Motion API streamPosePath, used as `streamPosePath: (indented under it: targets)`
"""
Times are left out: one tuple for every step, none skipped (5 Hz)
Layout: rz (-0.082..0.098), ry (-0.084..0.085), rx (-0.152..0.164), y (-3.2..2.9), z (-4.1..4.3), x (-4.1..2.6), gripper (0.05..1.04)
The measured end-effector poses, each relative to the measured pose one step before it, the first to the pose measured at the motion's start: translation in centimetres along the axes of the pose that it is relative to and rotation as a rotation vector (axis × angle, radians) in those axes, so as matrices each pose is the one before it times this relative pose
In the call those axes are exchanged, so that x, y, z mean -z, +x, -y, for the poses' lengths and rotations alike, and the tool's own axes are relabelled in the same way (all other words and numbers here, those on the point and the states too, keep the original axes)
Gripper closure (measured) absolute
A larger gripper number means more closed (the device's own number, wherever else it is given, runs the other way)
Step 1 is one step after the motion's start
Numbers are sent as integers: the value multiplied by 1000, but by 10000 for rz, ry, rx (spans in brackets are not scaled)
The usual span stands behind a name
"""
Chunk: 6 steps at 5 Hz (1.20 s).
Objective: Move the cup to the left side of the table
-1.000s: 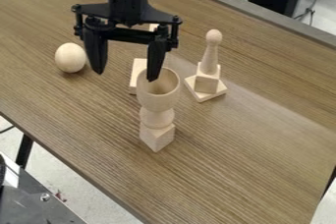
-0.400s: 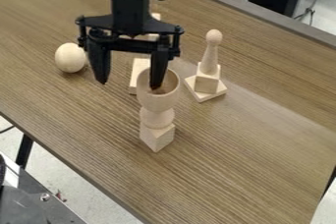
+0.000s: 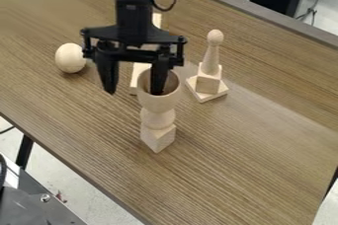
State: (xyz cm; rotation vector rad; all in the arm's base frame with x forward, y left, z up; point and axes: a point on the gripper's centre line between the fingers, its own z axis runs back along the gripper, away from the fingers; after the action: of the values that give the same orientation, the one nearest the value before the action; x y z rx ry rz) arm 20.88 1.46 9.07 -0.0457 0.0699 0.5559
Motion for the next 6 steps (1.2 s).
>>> streamPosePath:
  targets:
    - [49, -80, -62, -180, -9, 222, 732]
    - [127, -91, -6, -4, 62, -253, 925]
    - [272, -104, 37, -145, -59, -789, 980]
    - [479, -205, 59, 137, 104, -1638, 980]
    - [706, -87, 73, 919, -155, -2085, 980]
    - [248, 60, -116, 1868, -920, -280, 980]
